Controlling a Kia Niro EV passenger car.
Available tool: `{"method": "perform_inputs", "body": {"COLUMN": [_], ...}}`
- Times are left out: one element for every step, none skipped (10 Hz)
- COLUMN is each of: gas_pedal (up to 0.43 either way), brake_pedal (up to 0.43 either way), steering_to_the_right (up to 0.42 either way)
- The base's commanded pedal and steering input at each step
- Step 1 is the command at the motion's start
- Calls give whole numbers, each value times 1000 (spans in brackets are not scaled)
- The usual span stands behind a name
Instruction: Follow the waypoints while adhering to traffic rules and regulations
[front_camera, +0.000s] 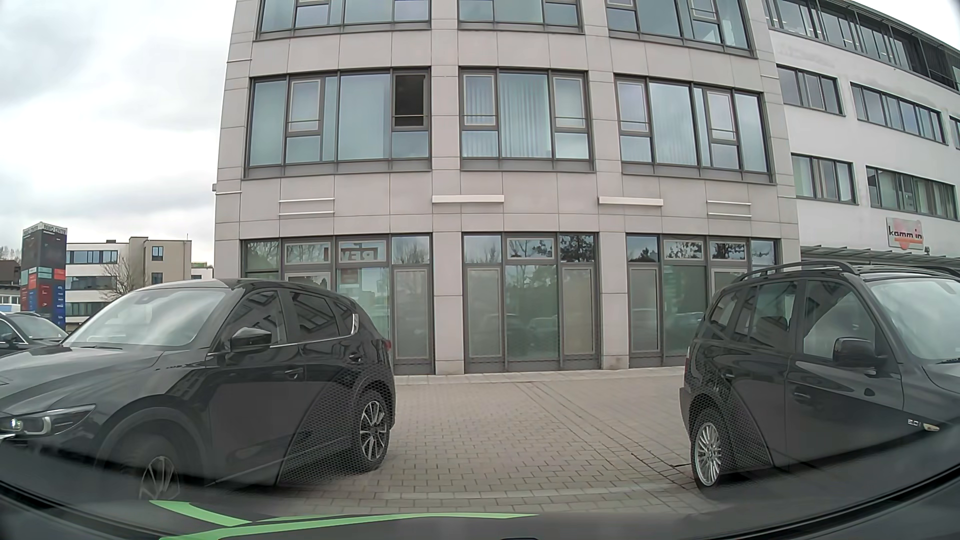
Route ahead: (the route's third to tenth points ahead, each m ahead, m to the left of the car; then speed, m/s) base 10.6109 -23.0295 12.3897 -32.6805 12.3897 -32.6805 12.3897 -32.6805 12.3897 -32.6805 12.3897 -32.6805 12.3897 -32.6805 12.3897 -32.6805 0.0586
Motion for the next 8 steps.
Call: {"method": "perform_inputs", "body": {"gas_pedal": [0,0,0,0,0,0,0,0], "brake_pedal": [213,213,213,207,159,67,0,0], "steering_to_the_right": [245,241,232,211,182,144,115,77]}}
